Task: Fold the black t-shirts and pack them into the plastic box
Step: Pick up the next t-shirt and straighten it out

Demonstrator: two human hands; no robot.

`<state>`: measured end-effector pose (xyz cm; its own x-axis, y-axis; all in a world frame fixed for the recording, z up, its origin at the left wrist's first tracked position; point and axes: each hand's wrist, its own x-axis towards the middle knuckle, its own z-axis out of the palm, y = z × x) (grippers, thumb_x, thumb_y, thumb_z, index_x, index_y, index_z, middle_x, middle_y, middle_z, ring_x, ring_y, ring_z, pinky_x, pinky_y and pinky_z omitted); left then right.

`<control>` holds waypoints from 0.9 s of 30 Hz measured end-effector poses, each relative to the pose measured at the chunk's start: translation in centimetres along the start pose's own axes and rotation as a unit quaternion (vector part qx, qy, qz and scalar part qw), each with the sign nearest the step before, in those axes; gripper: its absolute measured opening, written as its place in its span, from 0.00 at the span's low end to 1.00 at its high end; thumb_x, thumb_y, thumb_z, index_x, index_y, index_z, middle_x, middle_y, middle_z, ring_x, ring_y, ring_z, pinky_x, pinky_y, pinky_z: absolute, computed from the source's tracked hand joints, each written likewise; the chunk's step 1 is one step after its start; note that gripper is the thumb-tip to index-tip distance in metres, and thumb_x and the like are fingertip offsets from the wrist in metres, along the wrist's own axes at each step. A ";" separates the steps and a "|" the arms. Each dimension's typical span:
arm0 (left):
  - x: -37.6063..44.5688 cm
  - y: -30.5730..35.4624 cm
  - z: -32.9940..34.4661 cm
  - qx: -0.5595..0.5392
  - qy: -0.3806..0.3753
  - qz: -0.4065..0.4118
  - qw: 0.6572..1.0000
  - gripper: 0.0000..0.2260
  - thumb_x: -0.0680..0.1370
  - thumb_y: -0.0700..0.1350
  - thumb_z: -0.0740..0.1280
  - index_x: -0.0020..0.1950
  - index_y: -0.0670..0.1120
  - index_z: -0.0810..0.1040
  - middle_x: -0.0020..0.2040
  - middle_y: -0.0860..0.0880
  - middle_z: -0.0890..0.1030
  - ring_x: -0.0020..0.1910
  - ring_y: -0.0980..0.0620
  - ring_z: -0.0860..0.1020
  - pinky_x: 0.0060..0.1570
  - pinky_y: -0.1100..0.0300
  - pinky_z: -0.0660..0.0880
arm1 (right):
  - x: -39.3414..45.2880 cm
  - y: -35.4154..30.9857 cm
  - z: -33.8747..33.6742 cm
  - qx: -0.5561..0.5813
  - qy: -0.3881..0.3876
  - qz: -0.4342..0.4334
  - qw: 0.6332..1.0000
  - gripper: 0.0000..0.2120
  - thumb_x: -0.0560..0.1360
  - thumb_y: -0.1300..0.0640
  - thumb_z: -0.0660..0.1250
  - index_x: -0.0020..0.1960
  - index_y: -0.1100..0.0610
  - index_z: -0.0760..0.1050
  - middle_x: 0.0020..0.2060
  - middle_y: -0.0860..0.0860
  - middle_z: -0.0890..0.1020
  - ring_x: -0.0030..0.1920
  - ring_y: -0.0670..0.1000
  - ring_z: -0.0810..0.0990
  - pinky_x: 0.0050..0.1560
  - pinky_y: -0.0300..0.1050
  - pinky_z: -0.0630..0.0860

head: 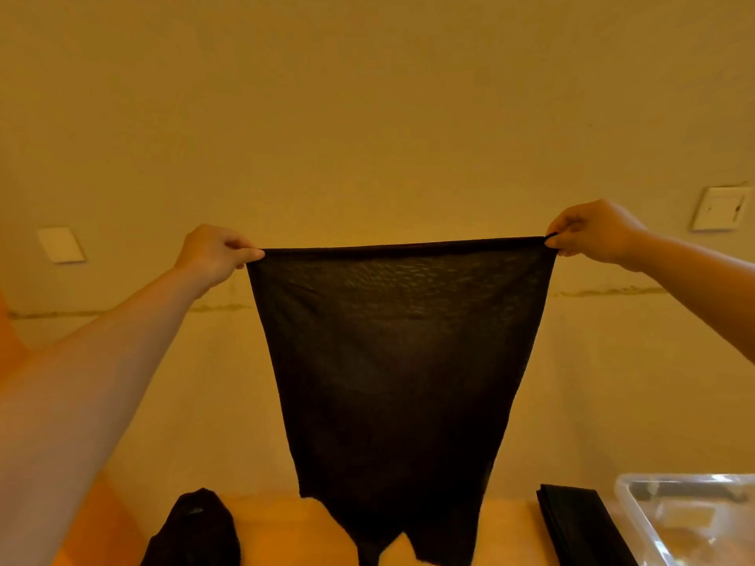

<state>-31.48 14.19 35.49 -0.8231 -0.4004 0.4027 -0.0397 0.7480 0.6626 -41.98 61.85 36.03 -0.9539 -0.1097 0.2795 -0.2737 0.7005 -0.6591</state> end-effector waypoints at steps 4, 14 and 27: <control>2.9 0.7 -0.7 0.003 0.009 0.041 0.999 0.06 0.74 0.41 0.73 0.47 0.39 0.82 0.35 0.41 0.79 0.27 0.50 0.72 0.25 0.64 0.70 | 2.5 -1.7 -0.4 -0.040 0.042 -0.016 0.998 0.06 0.75 0.61 0.70 0.52 0.59 0.82 0.46 0.58 0.83 0.44 0.54 0.80 0.40 0.43 0.71; 8.5 1.5 -3.7 -0.025 0.024 0.117 0.993 0.05 0.74 0.35 0.71 0.49 0.37 0.81 0.37 0.42 0.81 0.27 0.59 0.80 0.34 0.68 0.79 | 5.5 -4.8 -1.9 0.075 0.106 -0.013 0.991 0.08 0.72 0.57 0.73 0.51 0.58 0.81 0.42 0.55 0.82 0.38 0.47 0.82 0.40 0.38 0.73; -2.0 -3.6 -2.6 -0.054 0.005 0.086 0.995 0.02 0.74 0.37 0.72 0.45 0.41 0.81 0.39 0.42 0.82 0.30 0.59 0.80 0.32 0.65 0.79 | -4.8 0.8 0.7 0.230 -0.006 0.000 0.973 0.10 0.68 0.53 0.74 0.47 0.56 0.82 0.46 0.54 0.83 0.50 0.52 0.83 0.53 0.45 0.80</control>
<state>-28.23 10.92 33.90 -0.8070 -0.2770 0.5215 0.1622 0.7452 0.6468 -37.66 62.45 33.66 -0.9542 -0.1195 0.2743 -0.2983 0.3110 -0.9024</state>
